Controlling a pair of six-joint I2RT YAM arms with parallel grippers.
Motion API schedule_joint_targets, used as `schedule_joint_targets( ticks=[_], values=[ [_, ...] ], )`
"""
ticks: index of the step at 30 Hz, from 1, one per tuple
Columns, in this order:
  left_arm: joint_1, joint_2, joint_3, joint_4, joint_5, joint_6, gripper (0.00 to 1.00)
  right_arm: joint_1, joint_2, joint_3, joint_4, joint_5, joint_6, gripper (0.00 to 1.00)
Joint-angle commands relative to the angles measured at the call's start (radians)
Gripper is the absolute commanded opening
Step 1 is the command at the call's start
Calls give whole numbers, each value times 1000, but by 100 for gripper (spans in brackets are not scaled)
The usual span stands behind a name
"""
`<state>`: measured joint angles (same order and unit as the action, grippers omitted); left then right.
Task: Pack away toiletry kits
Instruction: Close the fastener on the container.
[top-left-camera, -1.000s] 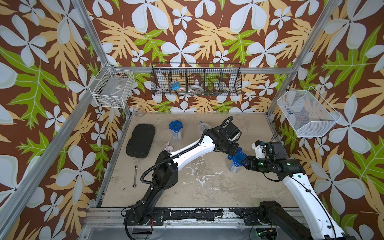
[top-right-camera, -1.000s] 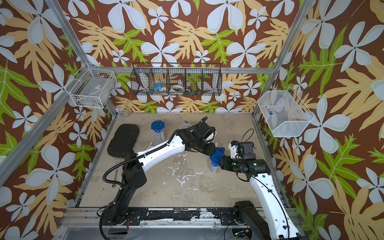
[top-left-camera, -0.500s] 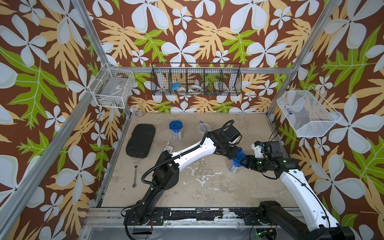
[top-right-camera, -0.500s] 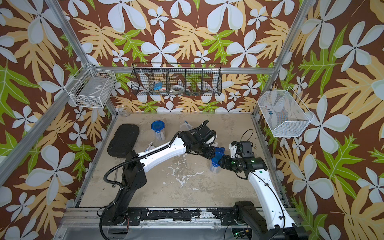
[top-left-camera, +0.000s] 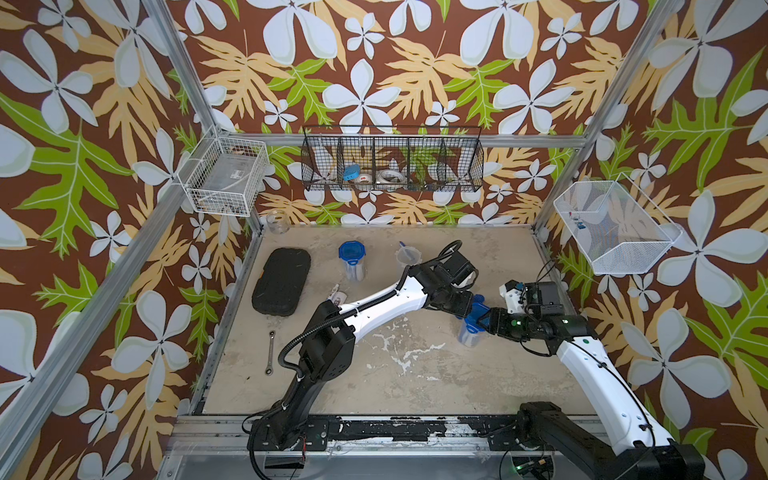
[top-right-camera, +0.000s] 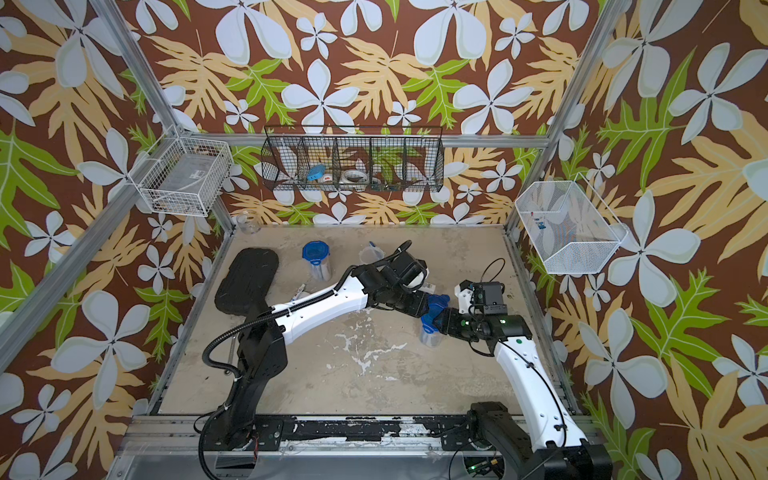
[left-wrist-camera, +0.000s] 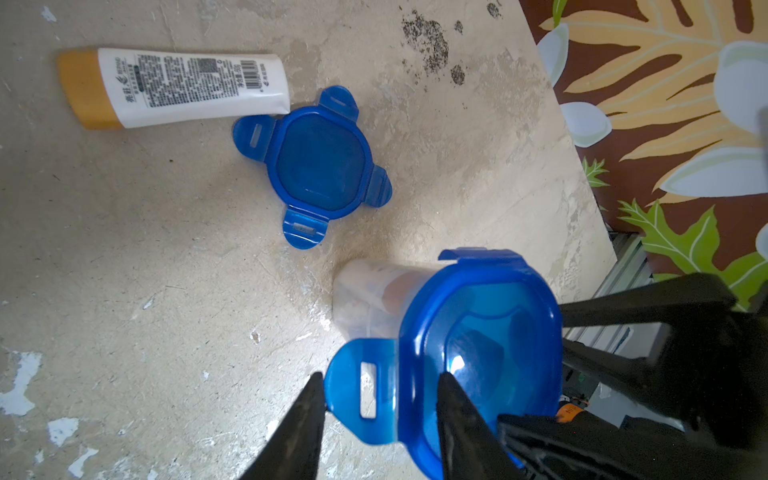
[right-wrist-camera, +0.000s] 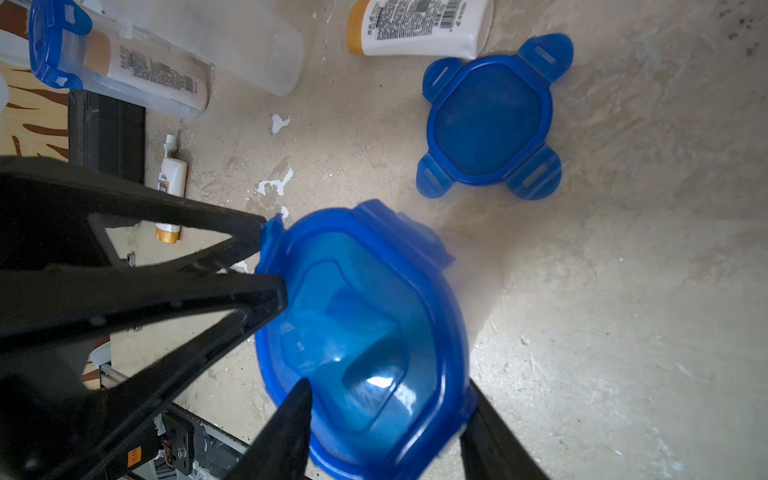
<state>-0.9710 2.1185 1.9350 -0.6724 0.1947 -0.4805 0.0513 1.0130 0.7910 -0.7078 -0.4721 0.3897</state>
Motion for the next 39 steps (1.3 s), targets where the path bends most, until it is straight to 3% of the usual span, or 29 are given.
schedule_joint_targets(
  ticks=[1, 14, 29, 37, 39],
  values=[
    [-12, 0, -37, 58, 180, -37, 45, 4, 9, -15, 56, -41, -20, 54],
    [-13, -14, -115, 160, 263, -95, 47, 4, 16, -25, 55, -34, -38, 54],
    [0, -59, -108, 127, 192, -104, 48, 3, 20, -4, 36, -10, -41, 56],
    [17, -18, 52, -68, -4, -35, 78, 3, 12, 24, 8, 13, -46, 58],
    [15, -8, 89, -108, -49, -33, 80, 3, 5, 22, 7, 15, -43, 58]
  ],
)
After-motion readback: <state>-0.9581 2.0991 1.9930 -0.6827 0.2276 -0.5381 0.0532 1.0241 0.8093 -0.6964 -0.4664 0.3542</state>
